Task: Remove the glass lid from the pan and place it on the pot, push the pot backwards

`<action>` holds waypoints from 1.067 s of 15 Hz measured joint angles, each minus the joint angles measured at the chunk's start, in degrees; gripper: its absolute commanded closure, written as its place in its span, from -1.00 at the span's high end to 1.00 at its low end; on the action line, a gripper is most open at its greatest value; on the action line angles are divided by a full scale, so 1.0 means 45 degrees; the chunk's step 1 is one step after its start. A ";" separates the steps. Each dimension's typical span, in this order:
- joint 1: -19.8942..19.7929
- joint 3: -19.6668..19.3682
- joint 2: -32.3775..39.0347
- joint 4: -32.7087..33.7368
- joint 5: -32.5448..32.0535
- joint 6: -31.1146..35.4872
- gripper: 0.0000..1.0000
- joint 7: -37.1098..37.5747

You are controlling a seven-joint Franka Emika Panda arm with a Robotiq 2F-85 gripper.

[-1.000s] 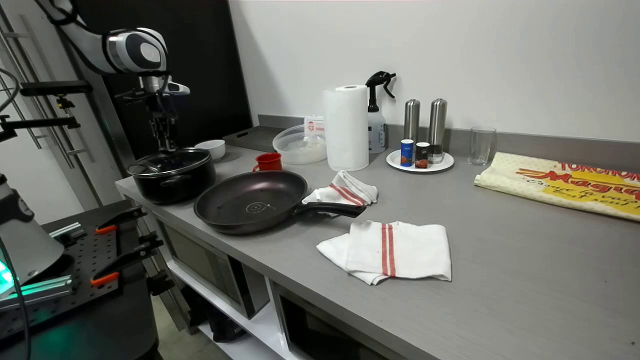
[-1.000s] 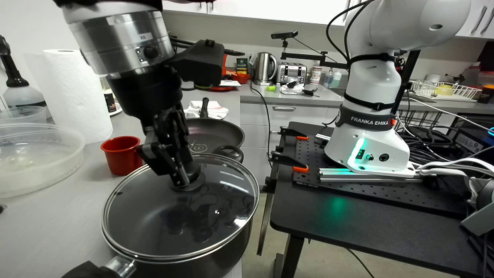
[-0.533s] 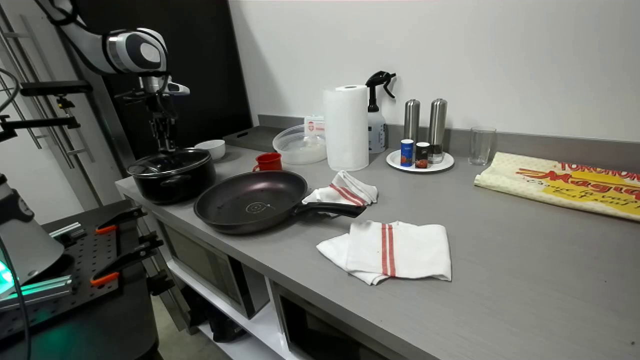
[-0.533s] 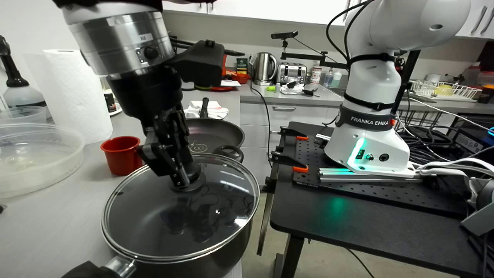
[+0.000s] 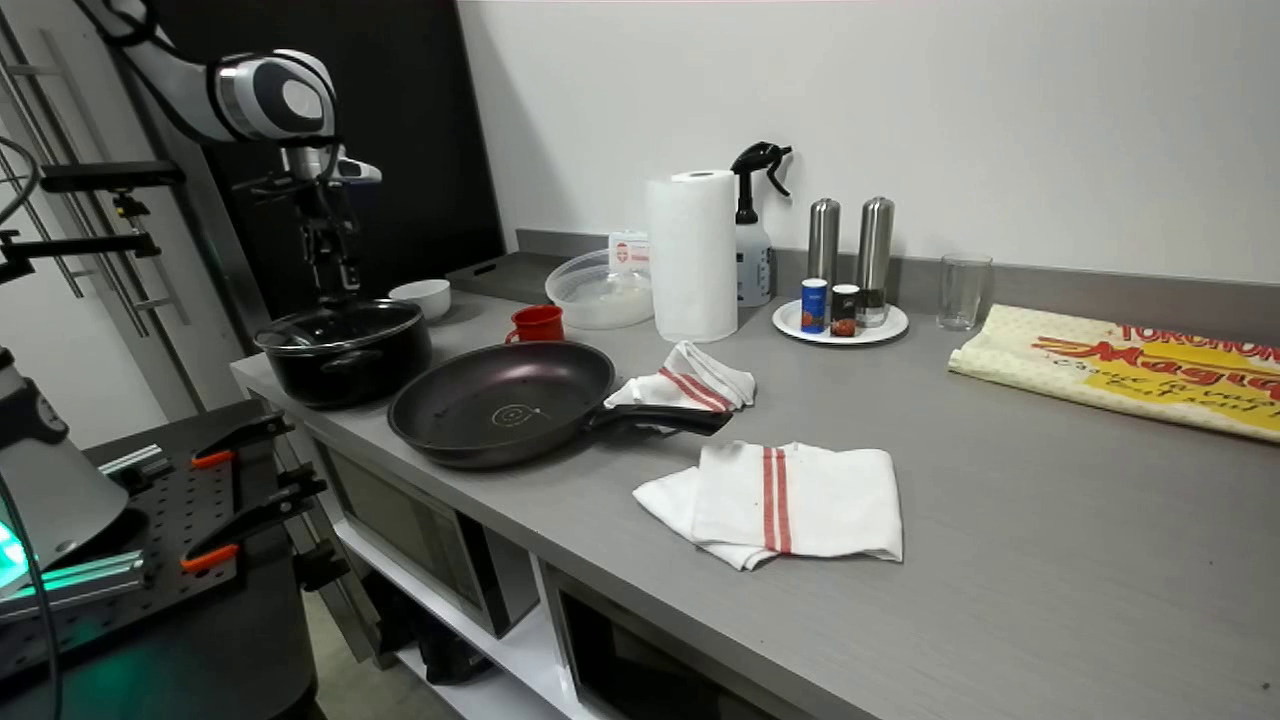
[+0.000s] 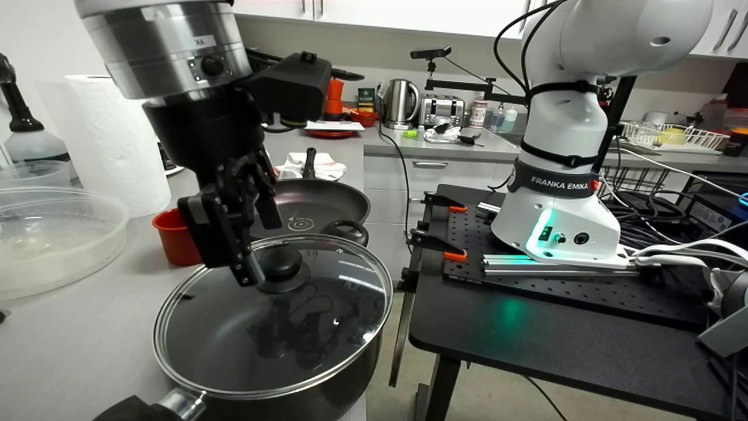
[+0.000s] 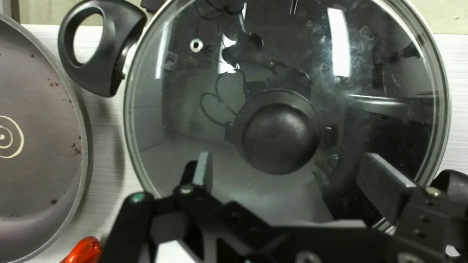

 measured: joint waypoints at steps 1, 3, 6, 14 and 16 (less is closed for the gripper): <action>0.0000 0.0000 0.0000 0.0023 0.0000 0.0000 1.00 0.0000; 0.0000 -0.0004 0.0000 0.0039 0.0000 0.0000 1.00 0.0000; 0.0000 -0.0019 0.0000 0.0039 0.0000 0.0000 1.00 0.0000; 0.0015 0.0009 -0.0411 -0.0439 0.0308 -0.0007 1.00 0.0017; 0.0042 0.0072 -0.0738 -0.0825 0.0566 0.0019 1.00 0.0022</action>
